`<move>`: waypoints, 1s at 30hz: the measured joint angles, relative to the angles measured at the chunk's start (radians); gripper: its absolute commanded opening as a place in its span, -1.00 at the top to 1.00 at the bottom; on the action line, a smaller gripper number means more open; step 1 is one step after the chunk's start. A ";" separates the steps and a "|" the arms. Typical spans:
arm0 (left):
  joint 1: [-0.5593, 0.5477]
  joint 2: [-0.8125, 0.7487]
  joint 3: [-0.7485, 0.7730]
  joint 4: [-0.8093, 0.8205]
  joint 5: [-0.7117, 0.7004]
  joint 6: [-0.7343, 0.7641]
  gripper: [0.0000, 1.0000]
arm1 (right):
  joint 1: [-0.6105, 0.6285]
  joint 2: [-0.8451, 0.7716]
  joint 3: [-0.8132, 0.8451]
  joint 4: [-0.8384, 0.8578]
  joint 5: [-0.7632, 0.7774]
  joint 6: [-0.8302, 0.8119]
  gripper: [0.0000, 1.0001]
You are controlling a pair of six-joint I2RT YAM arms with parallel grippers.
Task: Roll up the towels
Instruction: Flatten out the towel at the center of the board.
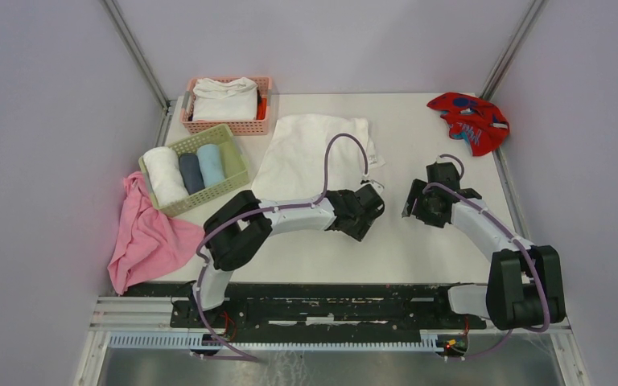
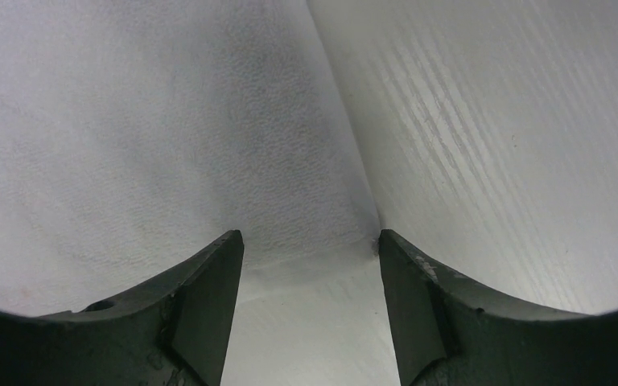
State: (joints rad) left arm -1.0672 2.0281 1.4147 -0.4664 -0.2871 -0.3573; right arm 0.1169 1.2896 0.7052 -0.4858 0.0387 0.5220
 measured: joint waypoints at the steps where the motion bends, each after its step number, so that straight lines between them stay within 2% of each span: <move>1: 0.000 0.004 0.002 0.005 0.006 0.000 -0.33 | 0.000 0.001 0.000 0.001 -0.002 0.001 -0.47; 8: 0.000 0.020 0.016 0.005 0.054 0.000 -0.28 | 0.000 0.010 0.000 0.001 -0.010 0.001 -0.47; 10: 0.000 0.023 0.019 0.003 0.058 0.000 -0.20 | 0.000 0.013 0.000 0.001 -0.012 0.002 -0.47; 16: 0.000 0.023 0.023 -0.005 0.054 0.000 0.49 | 0.000 0.016 0.000 0.002 -0.013 0.002 -0.47; 20: 0.008 0.019 0.024 -0.023 0.054 0.000 0.71 | 0.000 0.017 0.000 0.003 -0.019 0.001 -0.44; 25: 0.050 -0.050 0.012 -0.080 0.077 0.000 0.86 | 0.000 0.042 0.016 0.008 -0.053 -0.002 -0.38; 29: 0.119 -0.217 0.011 -0.124 0.094 0.000 0.87 | 0.000 0.118 0.077 0.031 -0.091 -0.003 -0.30; 30: 0.171 -0.267 0.014 -0.133 0.100 0.000 0.87 | 0.001 0.142 0.098 0.037 -0.100 -0.003 -0.29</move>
State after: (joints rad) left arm -0.8963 1.7615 1.4288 -0.5995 -0.1867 -0.3569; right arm 0.1181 1.4315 0.8028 -0.4492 -0.0608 0.5194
